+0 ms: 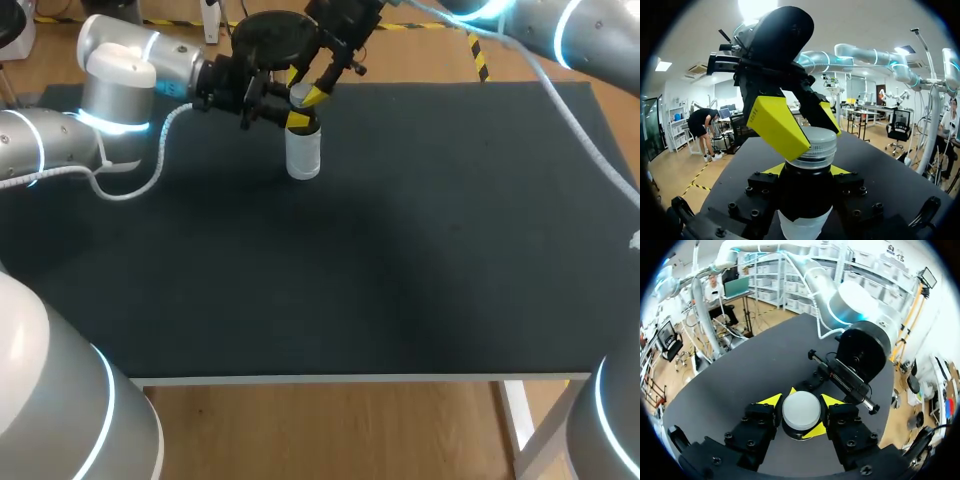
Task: Unscrew the bottle cap
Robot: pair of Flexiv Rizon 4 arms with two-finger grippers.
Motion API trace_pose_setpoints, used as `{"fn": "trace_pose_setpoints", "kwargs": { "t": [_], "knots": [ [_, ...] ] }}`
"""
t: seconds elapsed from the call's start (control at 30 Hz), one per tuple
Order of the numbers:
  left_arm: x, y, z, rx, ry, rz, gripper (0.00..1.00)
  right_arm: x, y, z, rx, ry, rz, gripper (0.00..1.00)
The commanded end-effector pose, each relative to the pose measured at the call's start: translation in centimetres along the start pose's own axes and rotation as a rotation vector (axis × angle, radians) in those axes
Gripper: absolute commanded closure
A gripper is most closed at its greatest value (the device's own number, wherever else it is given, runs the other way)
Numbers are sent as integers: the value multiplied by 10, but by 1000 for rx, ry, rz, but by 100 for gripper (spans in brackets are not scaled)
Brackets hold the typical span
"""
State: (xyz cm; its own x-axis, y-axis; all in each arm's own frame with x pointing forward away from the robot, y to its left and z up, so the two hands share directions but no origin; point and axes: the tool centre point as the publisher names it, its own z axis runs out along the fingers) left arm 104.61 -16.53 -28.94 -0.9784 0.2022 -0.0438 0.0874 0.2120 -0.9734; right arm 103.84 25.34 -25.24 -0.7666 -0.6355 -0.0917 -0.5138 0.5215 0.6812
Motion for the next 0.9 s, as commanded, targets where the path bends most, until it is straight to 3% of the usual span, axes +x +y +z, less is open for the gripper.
{"fn": "trace_pose_setpoints", "kwargs": {
  "t": [0.03, 0.47, 0.9],
  "knots": [
    [-7, 2, 1, -2, -1, -3, 100, -2, 4, 0, -5, 233, -22, 100],
    [-7, 2, 1, -2, -1, -3, 100, 5, 3, 5, -9, 416, -194, 100],
    [-7, 2, 1, -2, -1, -3, 100, 5, 2, 8, -26, 515, -266, 100]
  ]
}}
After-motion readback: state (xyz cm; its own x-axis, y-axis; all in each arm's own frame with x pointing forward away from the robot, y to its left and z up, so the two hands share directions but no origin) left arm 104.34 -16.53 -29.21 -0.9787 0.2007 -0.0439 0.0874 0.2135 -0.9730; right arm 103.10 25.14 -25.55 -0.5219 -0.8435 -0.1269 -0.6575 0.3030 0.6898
